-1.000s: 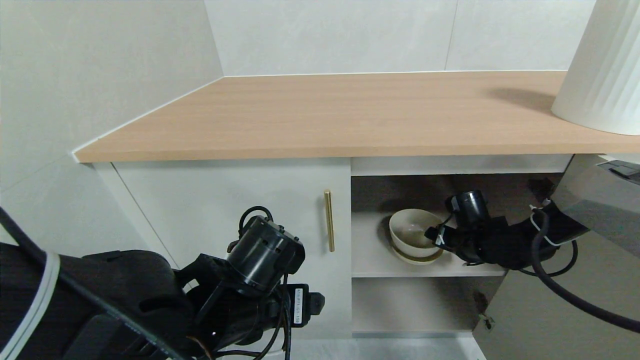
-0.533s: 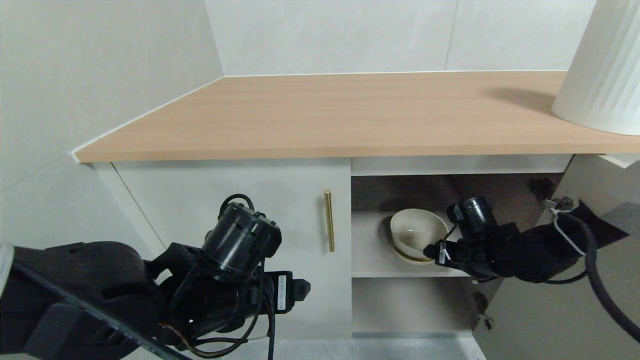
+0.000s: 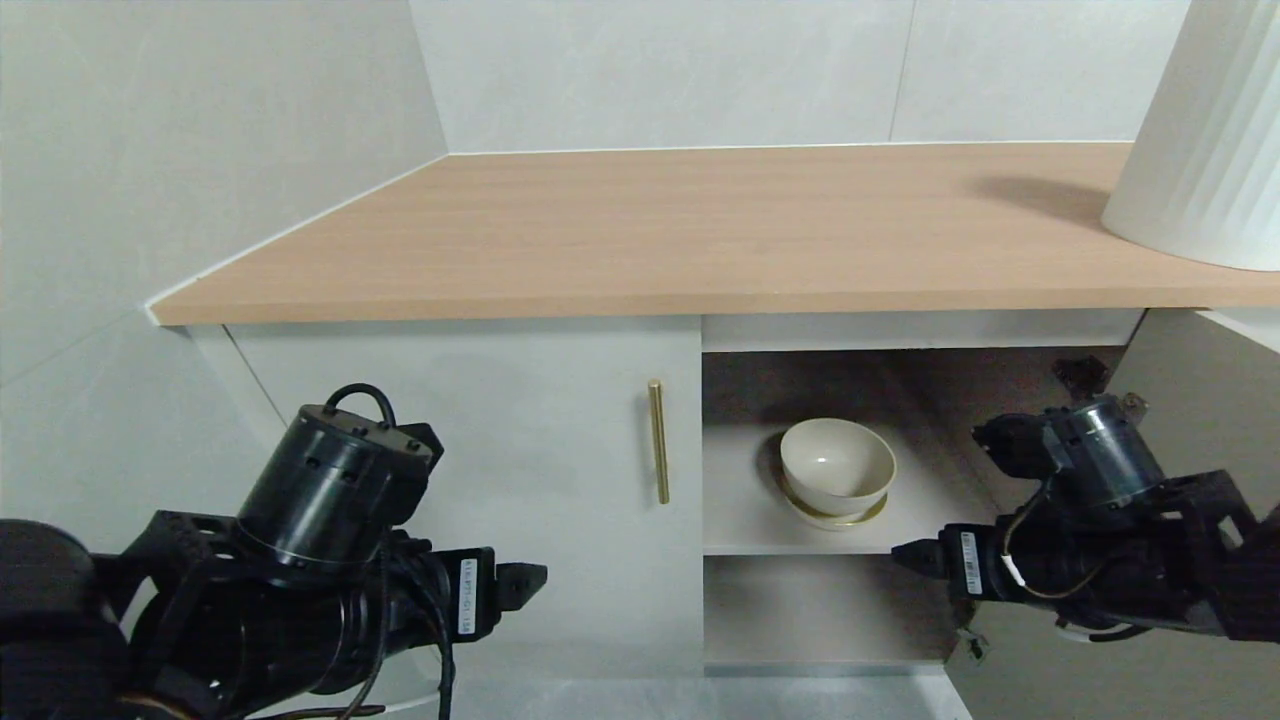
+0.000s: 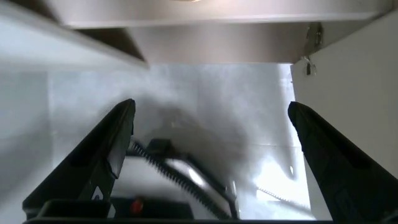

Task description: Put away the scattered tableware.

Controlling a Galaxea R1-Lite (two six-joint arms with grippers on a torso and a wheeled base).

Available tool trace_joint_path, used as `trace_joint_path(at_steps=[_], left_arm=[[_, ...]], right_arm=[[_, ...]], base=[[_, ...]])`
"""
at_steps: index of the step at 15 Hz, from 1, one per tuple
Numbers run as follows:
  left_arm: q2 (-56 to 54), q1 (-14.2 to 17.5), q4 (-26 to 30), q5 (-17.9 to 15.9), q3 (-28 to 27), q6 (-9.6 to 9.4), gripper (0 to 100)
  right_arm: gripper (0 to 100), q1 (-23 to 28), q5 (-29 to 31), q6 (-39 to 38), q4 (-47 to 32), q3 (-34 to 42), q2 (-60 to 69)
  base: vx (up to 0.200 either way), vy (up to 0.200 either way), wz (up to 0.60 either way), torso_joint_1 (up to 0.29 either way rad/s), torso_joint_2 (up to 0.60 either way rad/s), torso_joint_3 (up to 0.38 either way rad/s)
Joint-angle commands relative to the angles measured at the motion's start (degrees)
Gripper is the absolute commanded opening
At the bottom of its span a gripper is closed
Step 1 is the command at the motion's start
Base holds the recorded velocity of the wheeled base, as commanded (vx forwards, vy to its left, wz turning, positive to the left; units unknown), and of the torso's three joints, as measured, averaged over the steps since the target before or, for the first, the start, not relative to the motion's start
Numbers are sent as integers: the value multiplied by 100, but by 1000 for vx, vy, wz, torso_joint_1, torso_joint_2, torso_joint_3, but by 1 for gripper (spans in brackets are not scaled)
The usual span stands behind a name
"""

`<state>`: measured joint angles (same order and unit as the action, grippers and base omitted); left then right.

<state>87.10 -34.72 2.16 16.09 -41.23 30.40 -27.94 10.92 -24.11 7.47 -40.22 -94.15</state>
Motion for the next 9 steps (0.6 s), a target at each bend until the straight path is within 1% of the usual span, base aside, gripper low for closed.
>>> trace_joint_path(at_steps=[1,4,7,9], left_arm=[[-167,44,-14,8,71,1,100],[-106,44,-31,8,54,-8,100],[9,44,-31,8,45,-8,100],[26,35,-31,8,62,-8,100]], right_arm=[[100,-159,-38,3,-79,304,678],[100,-344,-2,-6,-194,321,705],[100,-370,15,3,-194,330,705],[100,-370,15,3,-194,330,696]], base=[[0,0,0,0,0,0],[0,0,0,0,0,0],[0,0,0,0,0,0],[-200,0,0,2,0,5]])
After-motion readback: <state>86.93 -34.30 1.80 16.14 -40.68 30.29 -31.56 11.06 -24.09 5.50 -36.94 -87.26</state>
